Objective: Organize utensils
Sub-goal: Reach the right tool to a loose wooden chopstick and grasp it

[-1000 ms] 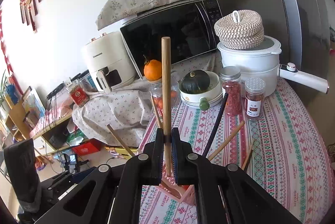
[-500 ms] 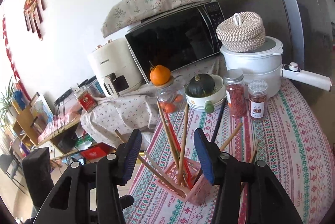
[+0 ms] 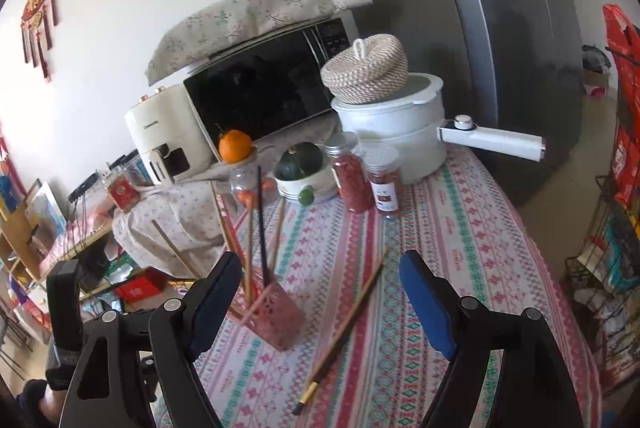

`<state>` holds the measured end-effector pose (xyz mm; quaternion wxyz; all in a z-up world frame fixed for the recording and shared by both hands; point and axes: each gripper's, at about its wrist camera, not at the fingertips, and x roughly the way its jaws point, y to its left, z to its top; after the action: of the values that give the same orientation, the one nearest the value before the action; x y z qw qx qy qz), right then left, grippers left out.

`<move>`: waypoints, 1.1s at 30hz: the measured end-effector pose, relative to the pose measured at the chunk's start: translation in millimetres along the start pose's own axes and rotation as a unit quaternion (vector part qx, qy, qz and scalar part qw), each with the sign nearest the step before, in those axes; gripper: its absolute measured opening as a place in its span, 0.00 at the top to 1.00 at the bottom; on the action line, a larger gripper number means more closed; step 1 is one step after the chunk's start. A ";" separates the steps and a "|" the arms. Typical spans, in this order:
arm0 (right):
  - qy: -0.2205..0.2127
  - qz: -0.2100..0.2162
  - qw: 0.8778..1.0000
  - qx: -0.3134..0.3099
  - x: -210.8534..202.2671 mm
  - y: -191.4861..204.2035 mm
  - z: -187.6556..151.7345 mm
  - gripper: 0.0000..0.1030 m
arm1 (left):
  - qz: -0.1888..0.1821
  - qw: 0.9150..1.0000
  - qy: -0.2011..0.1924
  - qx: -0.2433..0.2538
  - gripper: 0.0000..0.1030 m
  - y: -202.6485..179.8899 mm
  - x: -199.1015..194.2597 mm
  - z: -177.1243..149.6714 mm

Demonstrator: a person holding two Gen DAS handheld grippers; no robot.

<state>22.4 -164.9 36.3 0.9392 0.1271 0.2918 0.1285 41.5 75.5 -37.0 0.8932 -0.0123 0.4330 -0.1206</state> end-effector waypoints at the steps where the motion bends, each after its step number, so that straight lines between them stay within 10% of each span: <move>1: 0.007 -0.009 1.000 0.003 0.6 -7.0 -2.0 0.17 | -0.001 1.000 0.003 0.001 0.00 -1.1 2.5 -1.0; 18: 0.201 -0.101 0.974 0.039 111.2 -51.6 -50.0 0.16 | 0.001 0.998 0.054 0.039 0.00 -14.0 26.7 -14.5; 23: 0.218 -0.024 0.968 0.122 145.3 -60.8 -48.6 0.77 | -0.004 0.998 0.059 0.024 0.00 -2.7 26.3 -11.6; 33: 0.259 -0.021 0.956 0.134 206.2 -41.1 -53.5 0.86 | -0.018 0.997 0.069 0.021 0.00 4.9 24.2 -13.5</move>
<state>162.4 -129.4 -125.5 0.8082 0.2085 0.5421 0.0972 46.6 75.9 -64.7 0.8587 0.0069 0.4910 -0.1465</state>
